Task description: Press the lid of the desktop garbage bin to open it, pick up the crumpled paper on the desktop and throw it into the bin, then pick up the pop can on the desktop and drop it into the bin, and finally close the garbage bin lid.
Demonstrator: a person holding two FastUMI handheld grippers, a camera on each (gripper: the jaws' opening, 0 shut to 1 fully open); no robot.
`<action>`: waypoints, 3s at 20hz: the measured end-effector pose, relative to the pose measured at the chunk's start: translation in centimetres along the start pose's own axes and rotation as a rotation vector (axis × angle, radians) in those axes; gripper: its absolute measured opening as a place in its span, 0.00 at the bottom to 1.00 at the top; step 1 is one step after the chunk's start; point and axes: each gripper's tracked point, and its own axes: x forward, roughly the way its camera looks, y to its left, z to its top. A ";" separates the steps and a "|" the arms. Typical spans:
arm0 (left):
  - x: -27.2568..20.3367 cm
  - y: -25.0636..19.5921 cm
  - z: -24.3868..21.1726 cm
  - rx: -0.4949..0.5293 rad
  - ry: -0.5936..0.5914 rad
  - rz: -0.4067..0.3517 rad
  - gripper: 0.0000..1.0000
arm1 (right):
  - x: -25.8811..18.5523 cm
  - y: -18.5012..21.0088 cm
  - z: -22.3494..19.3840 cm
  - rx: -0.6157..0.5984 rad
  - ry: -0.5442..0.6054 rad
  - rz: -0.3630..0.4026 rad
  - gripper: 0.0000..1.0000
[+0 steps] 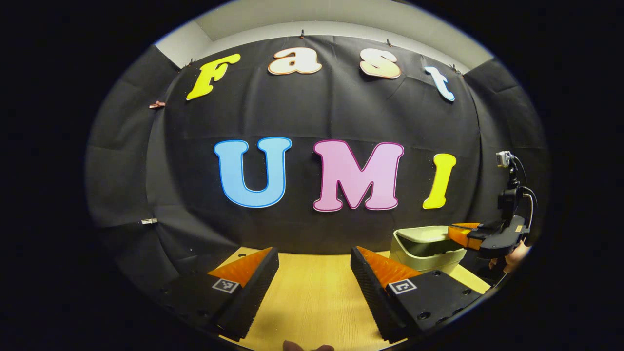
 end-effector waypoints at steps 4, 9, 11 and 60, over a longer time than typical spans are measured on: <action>-0.6 0.5 0.1 -0.006 -0.012 -0.025 0.95 | -1.9 0.7 0.6 0.001 -0.017 -0.028 0.05; -2.1 1.2 1.1 0.029 -0.054 -0.057 0.95 | -5.3 2.2 1.2 0.009 -0.029 -0.040 0.16; -2.8 1.2 1.3 0.060 -0.068 -0.080 0.95 | -6.9 3.1 1.4 0.016 -0.034 -0.042 0.28; -6.2 -1.6 -39.7 0.137 0.723 -0.298 0.39 | -14.7 7.3 -4.0 0.004 0.150 0.077 0.84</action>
